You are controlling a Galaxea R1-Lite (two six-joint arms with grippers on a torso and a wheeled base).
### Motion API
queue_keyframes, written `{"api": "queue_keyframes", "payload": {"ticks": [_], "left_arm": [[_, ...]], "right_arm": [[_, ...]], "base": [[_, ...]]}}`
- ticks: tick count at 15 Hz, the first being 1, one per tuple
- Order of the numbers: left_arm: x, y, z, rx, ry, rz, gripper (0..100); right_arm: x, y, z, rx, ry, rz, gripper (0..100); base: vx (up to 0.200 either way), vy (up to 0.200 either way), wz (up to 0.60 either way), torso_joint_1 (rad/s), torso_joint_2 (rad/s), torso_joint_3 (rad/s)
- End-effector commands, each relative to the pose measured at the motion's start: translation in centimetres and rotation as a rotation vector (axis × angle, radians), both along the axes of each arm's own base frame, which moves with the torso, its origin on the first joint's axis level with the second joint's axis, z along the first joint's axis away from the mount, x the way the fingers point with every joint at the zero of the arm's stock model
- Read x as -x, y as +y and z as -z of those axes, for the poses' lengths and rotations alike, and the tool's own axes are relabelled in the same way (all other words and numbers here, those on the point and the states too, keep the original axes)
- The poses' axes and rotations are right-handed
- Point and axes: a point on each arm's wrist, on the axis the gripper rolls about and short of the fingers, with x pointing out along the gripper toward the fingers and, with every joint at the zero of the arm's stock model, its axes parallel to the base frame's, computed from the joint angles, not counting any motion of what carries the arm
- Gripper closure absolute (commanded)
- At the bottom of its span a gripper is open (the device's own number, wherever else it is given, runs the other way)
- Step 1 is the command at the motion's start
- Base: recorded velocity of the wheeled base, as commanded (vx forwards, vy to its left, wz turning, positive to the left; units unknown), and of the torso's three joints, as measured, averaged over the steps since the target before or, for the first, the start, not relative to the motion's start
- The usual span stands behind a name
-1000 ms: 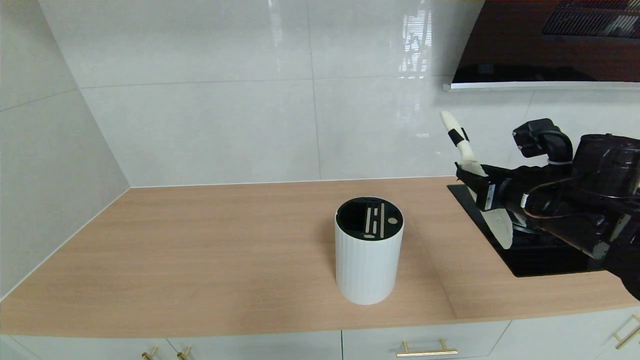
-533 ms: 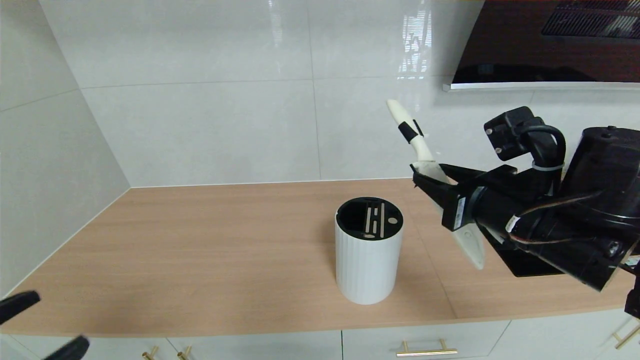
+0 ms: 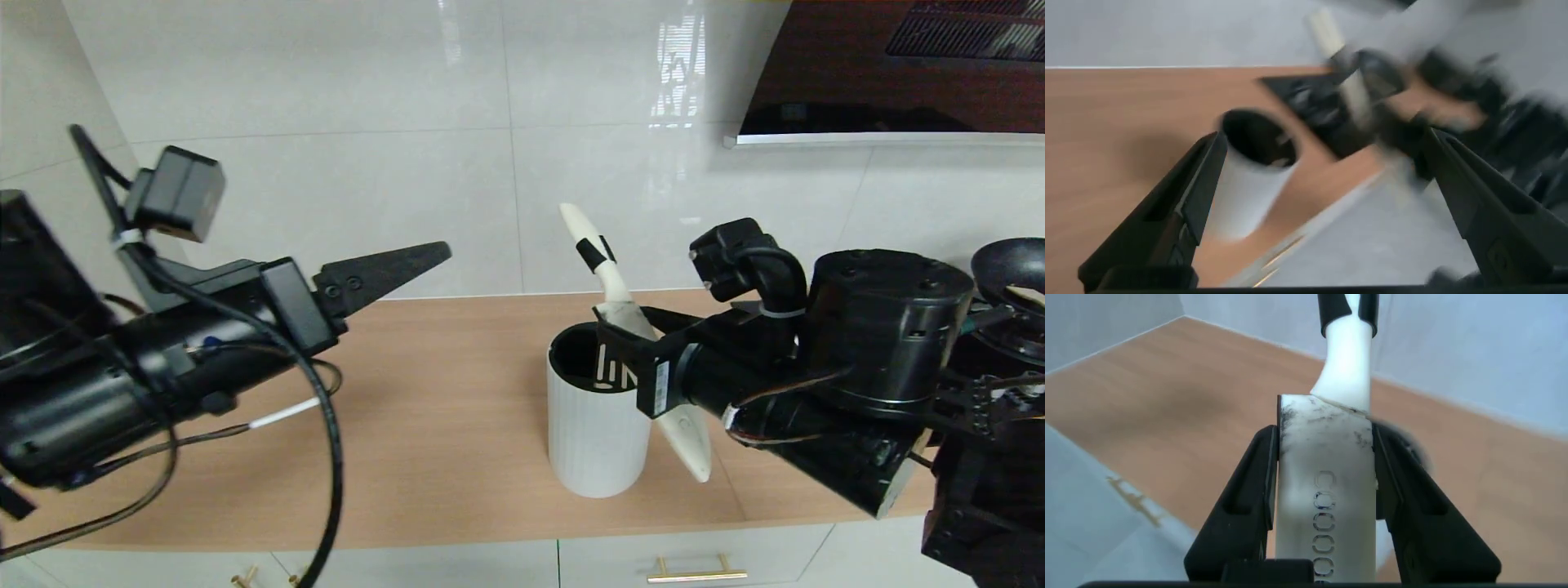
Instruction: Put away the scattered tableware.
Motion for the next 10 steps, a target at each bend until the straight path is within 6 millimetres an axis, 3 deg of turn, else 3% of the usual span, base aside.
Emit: {"api": "queue_keyframes", "payload": {"ticks": [1, 5, 10], "left_arm": [[-5.5, -4.0, 4.8, 0.061, 0.125, 0.112, 0], [-8.4, -5.5, 3.2, 0.061, 0.116, 0.151, 0], [-9.3, -6.4, 4.1, 0.042, 0.154, 0.159, 0]], "right_arm": [[0.0, 1.7, 1.4, 0.025, 0.032, -0.029, 100], [0.9, 2.5, 1.4, 0.023, 0.033, -0.047, 100], [1.1, 2.4, 1.0, 0.012, 0.024, -0.035, 100]], "base": [[0.0, 0.0, 0.0, 0.0, 0.0, 0.0], [0.0, 0.0, 0.0, 0.0, 0.0, 0.0], [0.0, 0.0, 0.0, 0.0, 0.0, 0.0]]}}
